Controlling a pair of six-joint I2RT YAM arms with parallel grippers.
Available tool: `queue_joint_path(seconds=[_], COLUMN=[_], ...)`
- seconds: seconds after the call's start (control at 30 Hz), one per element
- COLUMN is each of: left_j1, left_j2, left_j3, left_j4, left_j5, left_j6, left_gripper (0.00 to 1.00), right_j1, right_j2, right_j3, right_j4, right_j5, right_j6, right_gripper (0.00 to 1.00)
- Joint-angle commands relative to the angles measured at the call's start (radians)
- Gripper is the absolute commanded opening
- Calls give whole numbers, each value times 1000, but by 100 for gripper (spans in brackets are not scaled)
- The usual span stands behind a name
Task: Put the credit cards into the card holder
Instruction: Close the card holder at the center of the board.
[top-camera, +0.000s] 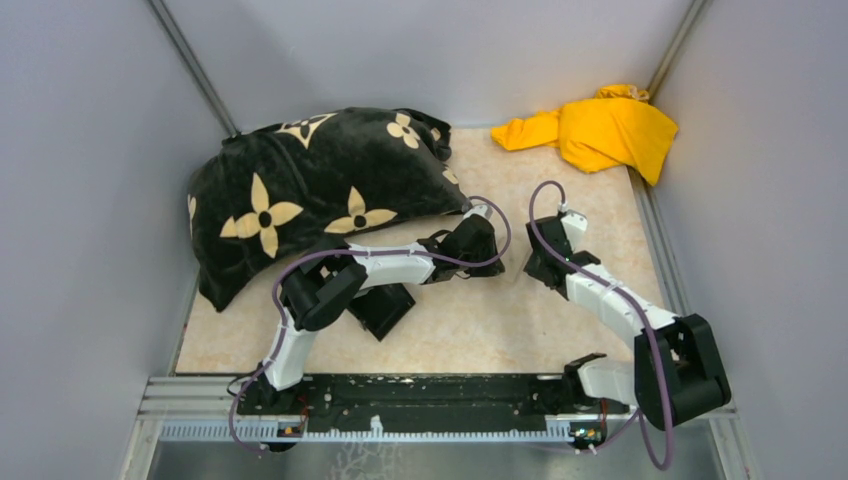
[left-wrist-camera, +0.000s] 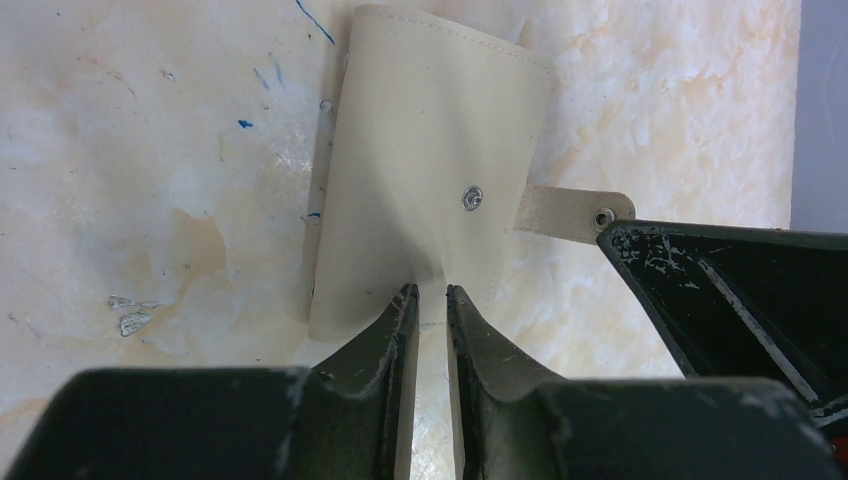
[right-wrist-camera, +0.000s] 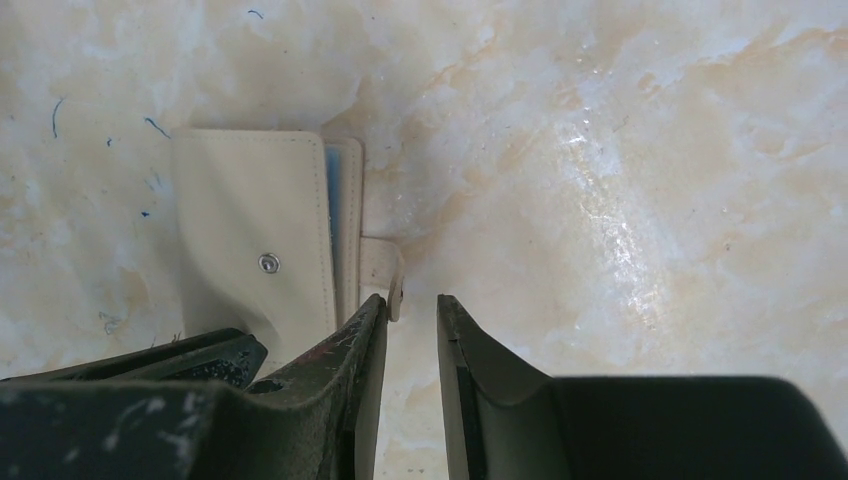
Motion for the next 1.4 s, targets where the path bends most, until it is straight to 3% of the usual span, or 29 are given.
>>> queue_joint_path(seconds=[0.0, 0.43, 0.67, 1.37], left_j1=[-3, -5, -5, -6], left_j2=[23, 25, 22, 33], left_j3=[-24, -18, -18, -57], left_j4=[-57, -60, -60, -22], left_j5=[-8, -7, -8, 18], left_j6=[13, 14, 16, -40], left_gripper=[23, 23, 24, 23], right_j1=[-13, -22, -23, -21], right_j2=[5, 17, 25, 111], right_j3=[52, 52, 54, 110], right_j4=[36, 47, 62, 136], right_j5=[11, 5, -13, -143], right_j6=[-6, -11, -22, -52], right_gripper=[26, 15, 0, 0])
